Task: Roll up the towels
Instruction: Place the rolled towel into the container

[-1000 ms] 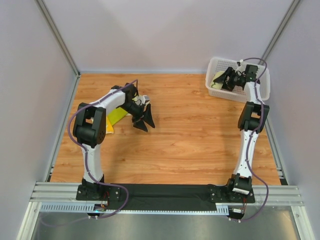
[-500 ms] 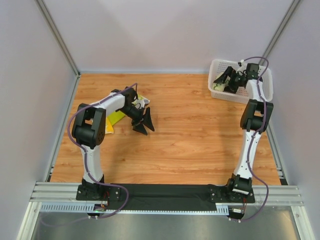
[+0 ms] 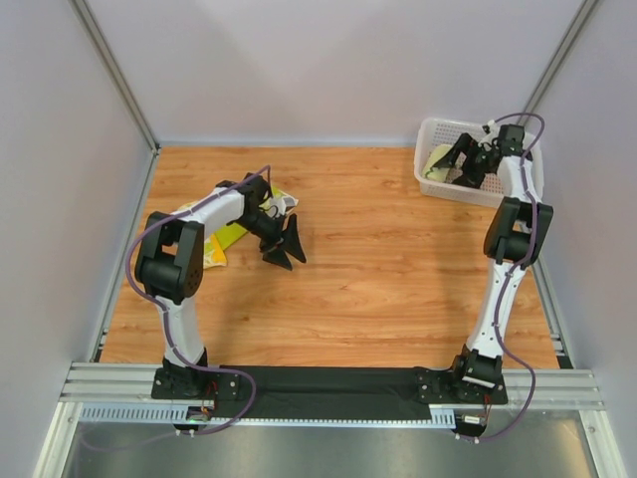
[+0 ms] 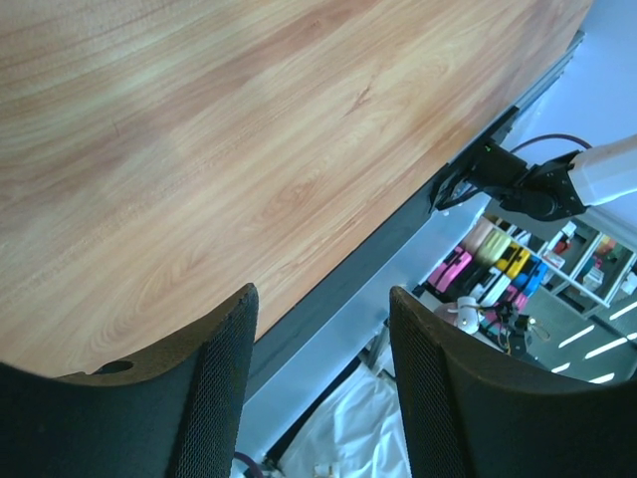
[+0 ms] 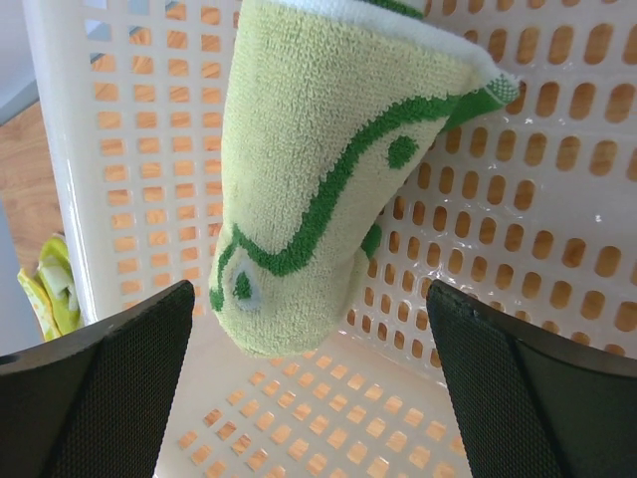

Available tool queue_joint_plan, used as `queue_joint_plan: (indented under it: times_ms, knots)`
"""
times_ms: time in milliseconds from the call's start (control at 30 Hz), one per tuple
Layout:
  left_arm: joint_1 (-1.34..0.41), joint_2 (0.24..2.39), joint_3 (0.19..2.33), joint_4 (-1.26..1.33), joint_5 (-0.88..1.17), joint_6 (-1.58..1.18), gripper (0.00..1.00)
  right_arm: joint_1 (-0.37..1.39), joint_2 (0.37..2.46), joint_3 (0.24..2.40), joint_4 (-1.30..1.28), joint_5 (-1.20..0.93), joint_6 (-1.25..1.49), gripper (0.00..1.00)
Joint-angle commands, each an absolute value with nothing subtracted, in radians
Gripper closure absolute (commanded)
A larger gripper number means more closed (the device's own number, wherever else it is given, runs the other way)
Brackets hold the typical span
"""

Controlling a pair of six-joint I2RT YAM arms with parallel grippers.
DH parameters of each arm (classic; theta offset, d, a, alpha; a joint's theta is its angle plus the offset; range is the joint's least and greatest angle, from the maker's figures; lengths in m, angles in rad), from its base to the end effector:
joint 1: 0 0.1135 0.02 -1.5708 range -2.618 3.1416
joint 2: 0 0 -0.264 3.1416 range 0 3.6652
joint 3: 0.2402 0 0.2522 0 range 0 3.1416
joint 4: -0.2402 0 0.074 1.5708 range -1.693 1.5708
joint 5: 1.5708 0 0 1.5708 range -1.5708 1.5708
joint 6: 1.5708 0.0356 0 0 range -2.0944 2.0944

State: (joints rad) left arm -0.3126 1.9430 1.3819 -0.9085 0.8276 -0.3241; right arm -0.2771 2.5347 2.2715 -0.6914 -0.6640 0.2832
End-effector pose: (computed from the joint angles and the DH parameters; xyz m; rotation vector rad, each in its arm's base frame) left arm 0.3395 -0.1373 0.1823 -0.0451 -2.7326 1.1829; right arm 0.5331 -0.1288 0.1750 0.4120 2.3877 0.8327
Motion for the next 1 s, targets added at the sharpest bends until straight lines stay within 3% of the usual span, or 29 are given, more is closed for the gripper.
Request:
queue_joint_plan:
  times_ms: [0,467,833,967]
  knots:
    - [-0.316,1.890,1.359,-0.890,0.828,-0.327,0.38,-0.288,2.468,2.275,-0.651,-0.634,0.313,0.00]
    - [-0.316,1.928,1.345,-0.893,0.822,-0.333,0.39,-0.290,2.598,2.328,-0.410,-0.600,0.459,0.00]
    - [-0.318,2.000,1.428,-0.911,0.825,-0.364,0.39,-0.258,2.706,2.410,-0.368,-0.595,0.497,0.00]
    - [-0.319,2.010,1.436,-0.911,0.828,-0.368,0.39,-0.249,2.726,2.413,-0.307,-0.609,0.538,0.21]
